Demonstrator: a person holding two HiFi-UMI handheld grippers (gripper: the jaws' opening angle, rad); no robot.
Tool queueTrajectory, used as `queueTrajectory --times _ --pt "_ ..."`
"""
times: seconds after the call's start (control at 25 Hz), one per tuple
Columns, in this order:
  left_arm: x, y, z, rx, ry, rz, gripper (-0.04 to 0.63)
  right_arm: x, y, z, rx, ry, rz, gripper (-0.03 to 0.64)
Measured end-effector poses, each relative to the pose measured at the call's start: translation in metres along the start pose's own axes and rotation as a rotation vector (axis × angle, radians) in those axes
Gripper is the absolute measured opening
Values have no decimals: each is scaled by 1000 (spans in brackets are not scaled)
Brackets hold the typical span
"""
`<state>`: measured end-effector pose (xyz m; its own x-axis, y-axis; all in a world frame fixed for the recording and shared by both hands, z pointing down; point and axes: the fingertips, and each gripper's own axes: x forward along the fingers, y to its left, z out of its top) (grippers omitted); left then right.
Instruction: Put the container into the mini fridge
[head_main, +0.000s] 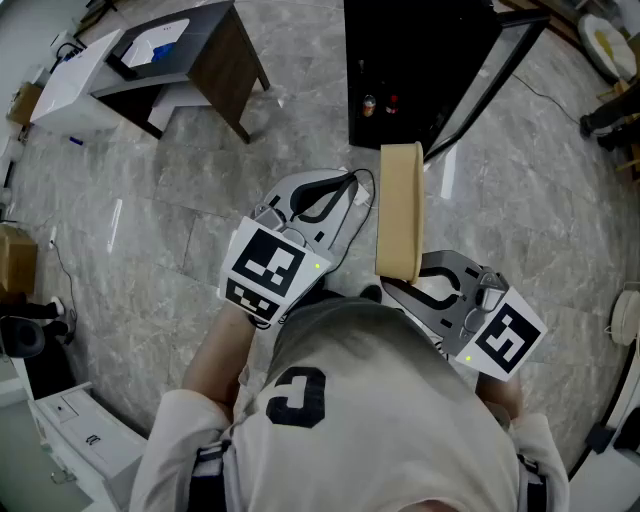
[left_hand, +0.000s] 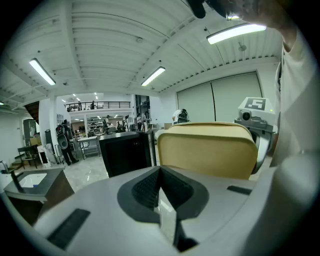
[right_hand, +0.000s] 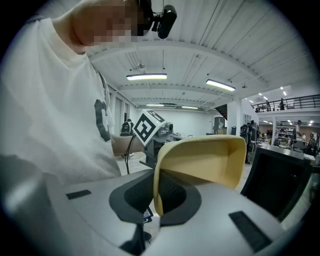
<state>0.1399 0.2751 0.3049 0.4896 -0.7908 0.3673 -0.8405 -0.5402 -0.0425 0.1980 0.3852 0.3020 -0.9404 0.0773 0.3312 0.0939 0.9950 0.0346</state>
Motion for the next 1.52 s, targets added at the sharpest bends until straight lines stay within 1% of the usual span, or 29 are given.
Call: queueTrajectory --times 0.16,0.32,0.44,0.6,0.68,0.88,1.0,1.08,1.16,1.24,1.36,1.52 --pt "-23 21 -15 -37 -2 10 57 29 6 9 2 24 6 31" --pt "-43 51 -32 -81 -3 10 57 63 7 20 5 52 24 31" --pt "-53 70 -34 -88 -14 -9 57 88 7 29 7 66 32 31" --pt "-63 90 -36 -90 -39 -20 57 115 3 36 30 79 19 31" --pt "-66 98 -39 -94 -43 -29 57 125 0 37 24 95 12 31" --pt "-79 119 -46 -93 -47 -34 57 148 -6 46 22 98 -23 31" --pt "-83 133 -54 -83 -40 -32 57 158 -16 38 35 150 -75 31" --pt "-87 141 -63 -111 -30 -26 57 164 -23 33 48 187 -107 31" --pt "-93 148 -74 -168 -17 -23 57 169 -25 35 59 194 -114 31" --pt "-96 154 -79 -196 -2 -28 57 173 -30 38 63 202 -137 32" --pt "-94 166 -78 -168 4 -52 57 185 -43 37 40 232 -192 31" --pt "-95 174 -74 -139 -4 -83 57 201 -48 38 20 252 -220 32"
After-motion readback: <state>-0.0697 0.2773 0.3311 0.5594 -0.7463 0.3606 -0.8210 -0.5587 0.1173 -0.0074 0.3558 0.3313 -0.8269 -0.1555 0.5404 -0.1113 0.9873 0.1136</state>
